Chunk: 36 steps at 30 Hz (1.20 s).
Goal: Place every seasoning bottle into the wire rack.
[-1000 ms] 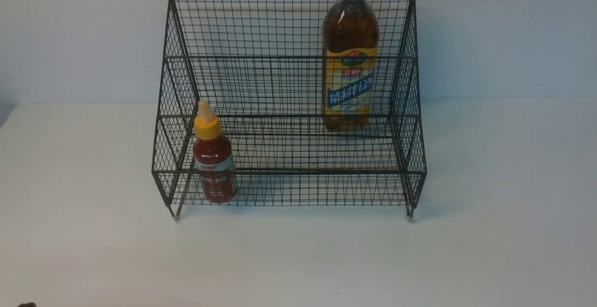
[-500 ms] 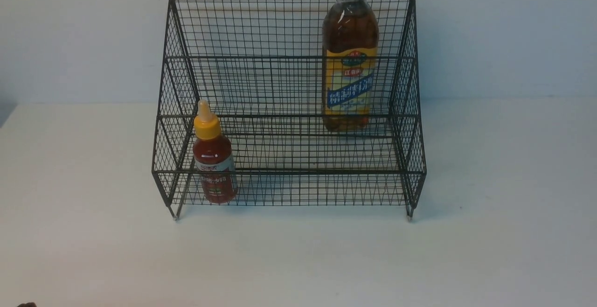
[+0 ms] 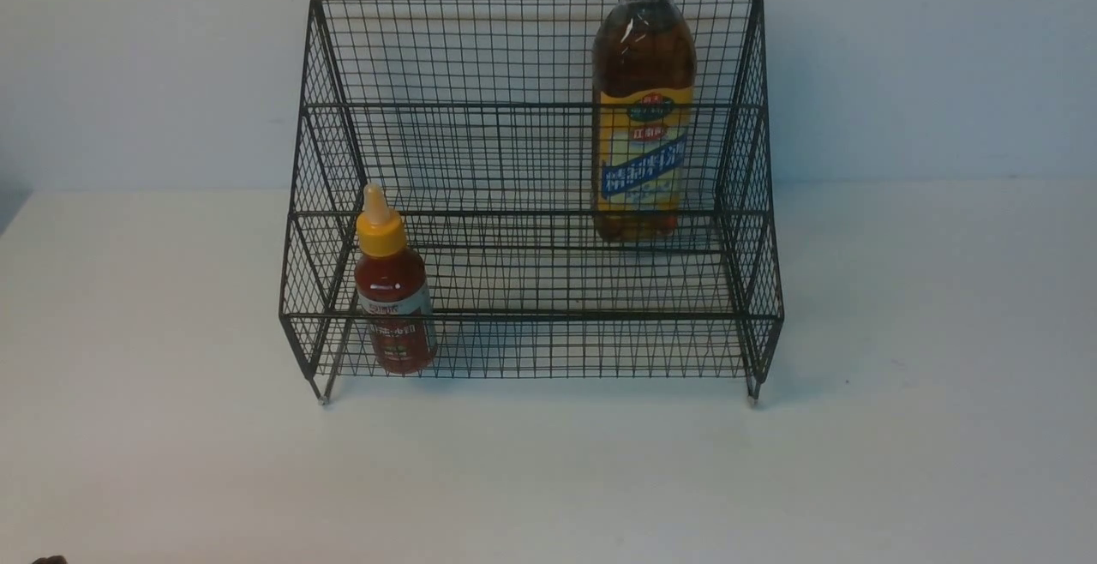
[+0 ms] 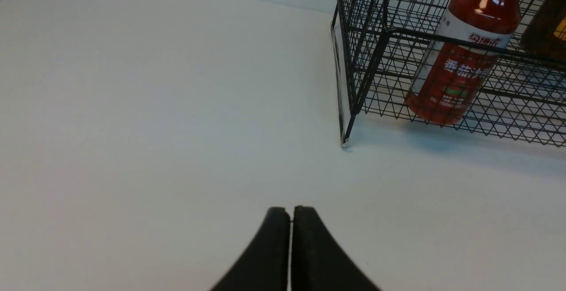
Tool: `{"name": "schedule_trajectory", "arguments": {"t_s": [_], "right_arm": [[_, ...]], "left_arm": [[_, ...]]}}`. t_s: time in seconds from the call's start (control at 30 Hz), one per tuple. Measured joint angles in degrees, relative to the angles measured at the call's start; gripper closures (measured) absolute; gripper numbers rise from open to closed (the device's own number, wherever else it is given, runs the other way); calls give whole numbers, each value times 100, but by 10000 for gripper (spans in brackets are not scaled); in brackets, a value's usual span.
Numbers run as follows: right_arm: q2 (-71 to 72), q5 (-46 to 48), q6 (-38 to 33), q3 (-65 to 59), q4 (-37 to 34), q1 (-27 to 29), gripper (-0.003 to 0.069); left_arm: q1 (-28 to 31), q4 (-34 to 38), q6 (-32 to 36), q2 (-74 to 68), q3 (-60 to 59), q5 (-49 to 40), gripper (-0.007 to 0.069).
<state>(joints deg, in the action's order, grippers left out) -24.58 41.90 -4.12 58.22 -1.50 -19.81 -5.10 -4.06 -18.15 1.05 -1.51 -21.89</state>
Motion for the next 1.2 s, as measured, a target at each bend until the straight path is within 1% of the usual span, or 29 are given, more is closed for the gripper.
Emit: {"name": "schedule_trajectory", "arguments": {"t_s": [0.03, 0.07, 0.13, 0.2, 0.23, 0.3, 0.37, 0.43, 0.6, 0.67, 0.73, 0.83, 1.2], "right_arm": [[0, -193, -125, -114, -156, 0, 673], [0, -193, -140, -137, -185, 0, 673], [0, -747, -276, -468, -466, 0, 673], [0, -909, -308, -624, -501, 0, 673], [16, -1185, -328, -870, -518, 8, 673], [98, -1406, -333, -1189, -533, 91, 673], [356, -1652, -333, -1783, -557, 425, 673], [640, -1852, -333, -2369, -557, 900, 673], [1381, -2016, -420, -3828, -293, 1797, 673], [1654, -2027, -448, -4335, -206, 2019, 673], [2136, -2027, -478, -5215, -105, 2281, 673], [2463, -1934, -436, -5893, -110, 2353, 673], [2520, -1938, -347, -5928, -169, 2353, 673]], "left_arm": [[0, 0, 0, 0, 0, 0, 629], [0, 0, 0, 0, 0, 0, 629], [0, 0, 0, 0, 0, 0, 629], [0, 0, 0, 0, 0, 0, 629], [0, 0, 0, 0, 0, 0, 629], [0, 0, 0, 0, 0, 0, 629], [0, 0, 0, 0, 0, 0, 629], [0, 0, 0, 0, 0, 0, 629], [0, 0, 0, 0, 0, 0, 629], [0, 0, 0, 0, 0, 0, 629], [0, 0, 0, 0, 0, 0, 629], [0, 0, 0, 0, 0, 11, 629], [0, 5, 0, 0, 0, 11, 629]]}}
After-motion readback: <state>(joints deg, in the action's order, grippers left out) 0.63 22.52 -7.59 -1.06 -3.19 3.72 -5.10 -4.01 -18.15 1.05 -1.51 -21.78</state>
